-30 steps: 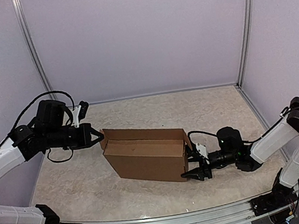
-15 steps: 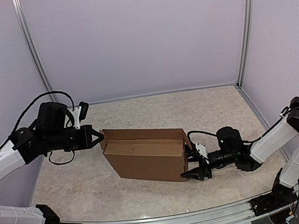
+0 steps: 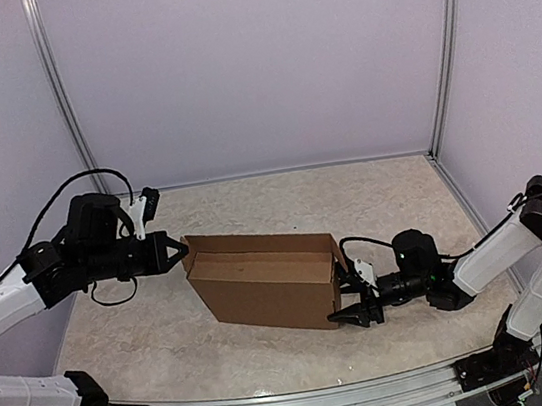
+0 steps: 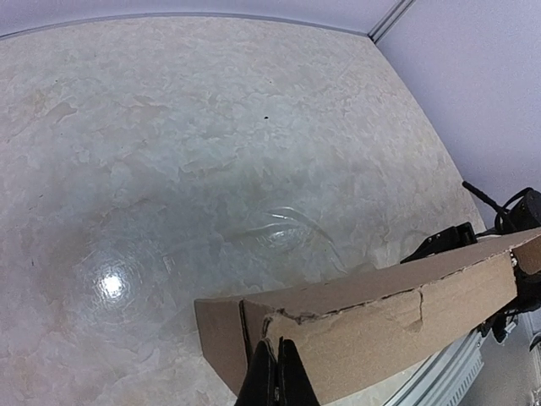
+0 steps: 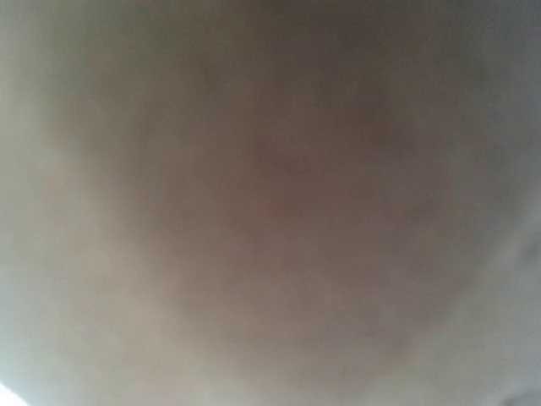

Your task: Fold the paper box

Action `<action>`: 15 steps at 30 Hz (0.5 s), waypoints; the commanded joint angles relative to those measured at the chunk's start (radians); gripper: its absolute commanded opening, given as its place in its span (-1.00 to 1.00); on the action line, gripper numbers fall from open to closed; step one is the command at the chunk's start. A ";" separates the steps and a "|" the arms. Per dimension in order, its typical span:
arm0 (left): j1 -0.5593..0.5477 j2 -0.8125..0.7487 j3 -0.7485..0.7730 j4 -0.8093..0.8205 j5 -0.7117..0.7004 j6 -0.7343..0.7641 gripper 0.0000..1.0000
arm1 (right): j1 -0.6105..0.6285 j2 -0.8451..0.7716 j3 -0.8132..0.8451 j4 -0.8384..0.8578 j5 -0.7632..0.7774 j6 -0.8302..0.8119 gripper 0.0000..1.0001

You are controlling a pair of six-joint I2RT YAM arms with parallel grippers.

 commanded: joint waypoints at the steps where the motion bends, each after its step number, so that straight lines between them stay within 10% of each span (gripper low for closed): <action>1: -0.033 0.010 -0.061 -0.112 -0.025 -0.018 -1.00 | 0.013 0.012 0.017 -0.039 0.062 -0.005 -0.87; 15: -0.154 0.008 -0.124 -0.128 -0.205 -0.073 -1.00 | 0.018 0.034 0.011 0.015 0.095 0.031 -0.87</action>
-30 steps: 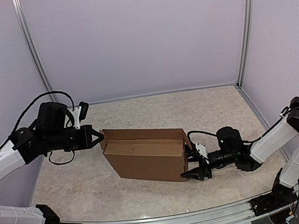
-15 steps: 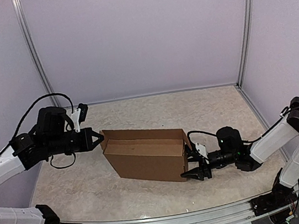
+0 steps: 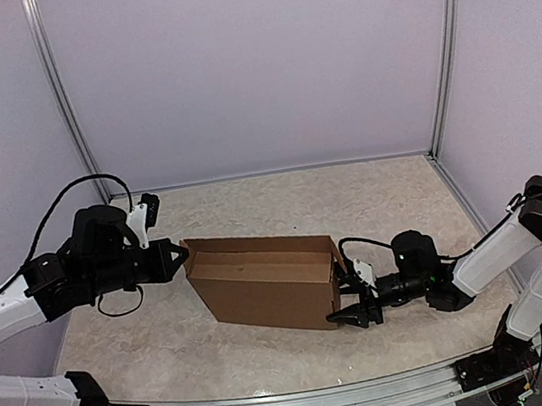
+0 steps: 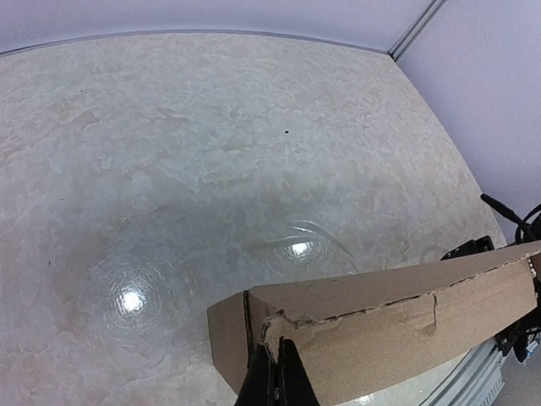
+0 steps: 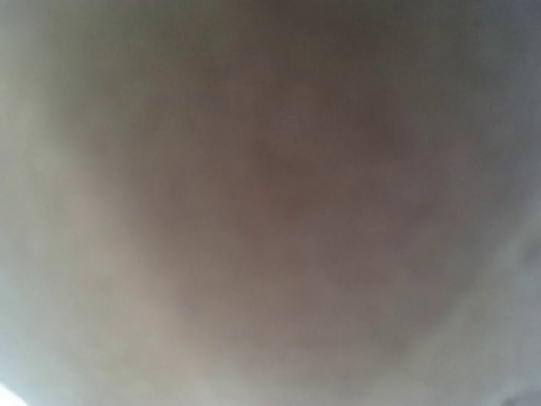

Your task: Fold the paper box

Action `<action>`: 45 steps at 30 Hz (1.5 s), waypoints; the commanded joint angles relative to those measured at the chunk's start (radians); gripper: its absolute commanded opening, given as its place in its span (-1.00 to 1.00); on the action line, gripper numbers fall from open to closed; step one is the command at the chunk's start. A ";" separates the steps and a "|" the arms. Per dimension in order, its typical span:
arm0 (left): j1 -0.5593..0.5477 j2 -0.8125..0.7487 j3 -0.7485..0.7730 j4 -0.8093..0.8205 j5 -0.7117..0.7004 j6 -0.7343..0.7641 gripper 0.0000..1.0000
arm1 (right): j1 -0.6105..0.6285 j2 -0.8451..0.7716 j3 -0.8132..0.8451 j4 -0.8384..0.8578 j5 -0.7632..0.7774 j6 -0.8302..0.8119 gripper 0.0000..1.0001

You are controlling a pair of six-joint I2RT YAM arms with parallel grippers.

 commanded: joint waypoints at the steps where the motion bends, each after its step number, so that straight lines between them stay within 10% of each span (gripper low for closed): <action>1: -0.060 0.040 -0.061 -0.184 -0.031 -0.029 -1.00 | 0.008 0.031 0.011 0.009 0.083 0.012 -0.87; 27: -0.130 0.020 -0.023 -0.221 -0.199 -0.065 -1.00 | -0.024 -0.053 -0.052 0.138 0.142 0.106 0.47; 29: -0.131 0.021 -0.019 -0.223 -0.206 -0.070 -1.00 | -0.028 -0.061 -0.061 0.140 0.150 0.106 0.98; 45: -0.132 0.040 0.012 -0.214 -0.249 -0.104 -1.00 | -0.038 -0.430 -0.090 -0.070 0.188 0.232 0.99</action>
